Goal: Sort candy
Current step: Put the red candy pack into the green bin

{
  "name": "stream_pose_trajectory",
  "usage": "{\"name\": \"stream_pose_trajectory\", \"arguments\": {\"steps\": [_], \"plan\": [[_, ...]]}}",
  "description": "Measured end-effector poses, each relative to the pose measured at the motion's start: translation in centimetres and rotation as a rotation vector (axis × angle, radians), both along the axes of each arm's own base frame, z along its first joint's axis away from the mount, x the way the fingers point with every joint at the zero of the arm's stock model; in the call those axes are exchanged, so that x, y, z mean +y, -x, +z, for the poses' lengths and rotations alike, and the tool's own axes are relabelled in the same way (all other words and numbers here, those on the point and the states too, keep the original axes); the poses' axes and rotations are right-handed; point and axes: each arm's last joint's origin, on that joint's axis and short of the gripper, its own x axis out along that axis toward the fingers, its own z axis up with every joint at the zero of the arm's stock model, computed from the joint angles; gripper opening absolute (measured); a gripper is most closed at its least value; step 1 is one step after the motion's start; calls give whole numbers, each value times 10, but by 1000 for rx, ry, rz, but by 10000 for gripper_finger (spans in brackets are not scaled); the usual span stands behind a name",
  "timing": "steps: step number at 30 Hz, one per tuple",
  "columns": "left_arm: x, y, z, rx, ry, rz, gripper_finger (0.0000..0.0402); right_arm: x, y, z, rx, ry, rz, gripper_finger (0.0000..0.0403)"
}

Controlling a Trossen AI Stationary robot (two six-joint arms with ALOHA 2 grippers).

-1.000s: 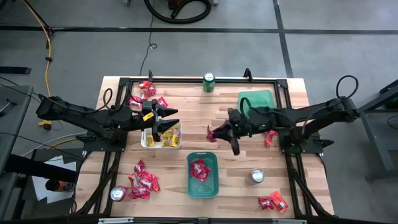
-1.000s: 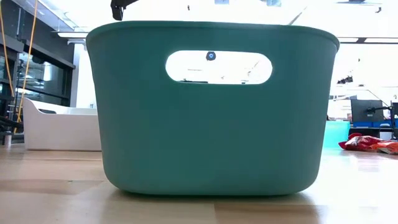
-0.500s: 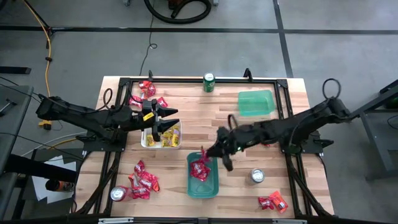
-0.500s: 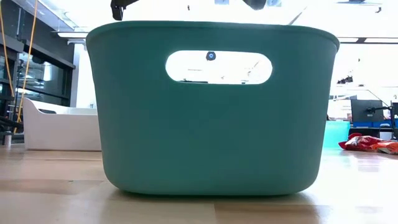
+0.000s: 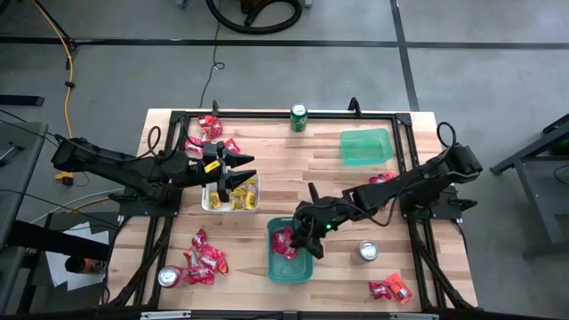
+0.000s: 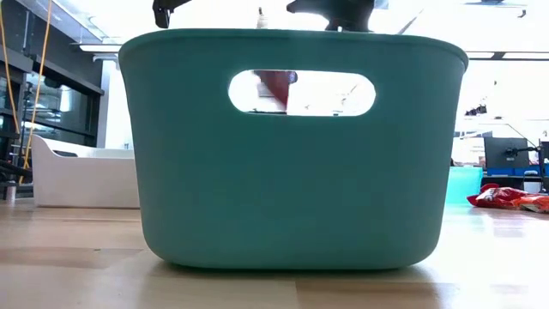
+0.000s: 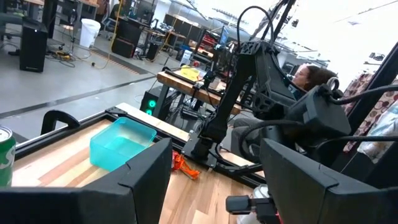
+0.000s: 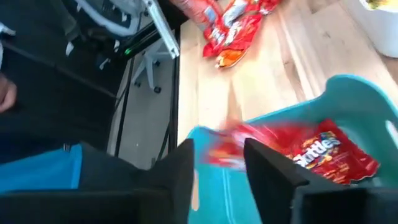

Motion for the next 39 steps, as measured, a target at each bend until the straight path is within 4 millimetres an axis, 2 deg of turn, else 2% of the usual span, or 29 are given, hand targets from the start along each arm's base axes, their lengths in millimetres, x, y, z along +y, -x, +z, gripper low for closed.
{"name": "stream_pose_trajectory", "arguments": {"steps": [5,10,15,20,24,27,31,39], "plan": [[0,0,0,0,0,0,232,-2,1,4,-21,12,27,198],[0,0,0,1,-1,0,232,-10,5,18,-34,-12,64,219],[0,0,0,6,-10,0,232,-22,15,52,-33,-2,66,220],[0,0,0,5,-10,1,232,-30,32,92,-94,168,49,220],[0,0,0,0,-9,0,232,-40,45,123,-178,356,-85,220],[0,0,0,4,-12,-1,232,-47,53,138,-229,472,-215,220],[0,0,-1,18,-49,-5,232,-53,60,139,-228,552,-324,220],[0,0,-1,37,-125,-2,232,-56,64,102,-148,608,-397,220]]}}
